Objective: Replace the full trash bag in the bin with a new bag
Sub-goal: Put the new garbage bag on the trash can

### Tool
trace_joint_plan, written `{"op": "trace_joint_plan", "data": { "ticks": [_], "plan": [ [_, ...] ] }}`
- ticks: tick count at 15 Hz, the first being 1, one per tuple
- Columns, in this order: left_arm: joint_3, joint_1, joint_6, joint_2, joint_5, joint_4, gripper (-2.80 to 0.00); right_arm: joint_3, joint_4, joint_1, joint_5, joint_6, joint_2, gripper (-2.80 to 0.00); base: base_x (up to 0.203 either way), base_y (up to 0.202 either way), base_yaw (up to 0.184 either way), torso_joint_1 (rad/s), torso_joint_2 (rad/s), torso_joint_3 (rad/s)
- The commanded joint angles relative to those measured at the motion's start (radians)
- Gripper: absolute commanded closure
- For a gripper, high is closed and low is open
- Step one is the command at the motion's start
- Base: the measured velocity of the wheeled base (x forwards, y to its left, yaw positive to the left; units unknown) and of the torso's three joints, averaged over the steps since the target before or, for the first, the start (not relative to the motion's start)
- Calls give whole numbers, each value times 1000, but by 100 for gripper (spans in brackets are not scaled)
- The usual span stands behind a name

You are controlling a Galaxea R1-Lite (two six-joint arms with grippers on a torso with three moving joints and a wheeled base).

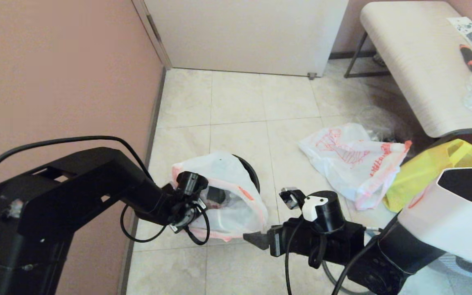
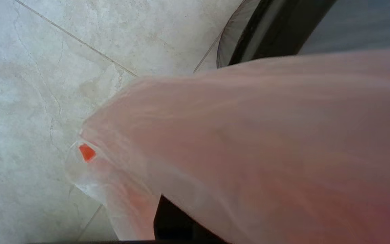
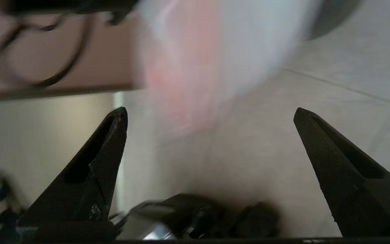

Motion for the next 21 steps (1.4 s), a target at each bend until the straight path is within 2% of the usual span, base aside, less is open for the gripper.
{"op": "trace_joint_plan", "data": {
  "ticks": [1,6,7,9,11,12,15,19,21],
  "plan": [
    [-1,0,-6,6,7,-1,0,22,-38,-4,39,3,-25,-280,0,0,0,0,0,0],
    [-1,-5,-1,6,6,2,0,24,-29,0,44,0,-102,-280,0,0,0,0,0,0],
    [-1,-7,0,6,6,2,0,24,-7,1,43,0,-137,-280,0,0,0,0,0,0],
    [0,-13,0,6,6,2,0,19,119,4,31,-1,-200,-280,0,0,0,0,0,0],
    [3,-18,0,5,6,2,0,-8,194,30,-75,-3,-221,-280,0,0,0,0,0,0],
    [5,-22,2,2,3,2,0,-38,212,43,-100,-4,-223,0,0,0,0,0,0,0],
    [9,-32,2,-3,2,2,0,-225,435,81,-156,-6,-200,0,0,0,0,0,0,0],
    [10,-32,2,-5,-1,2,0,-504,718,118,-247,-10,-55,0,0,0,0,0,0,0],
    [12,-32,2,-7,-5,1,0,-556,834,114,-290,-7,0,0,0,0,0,0,0,0]
  ]
}}
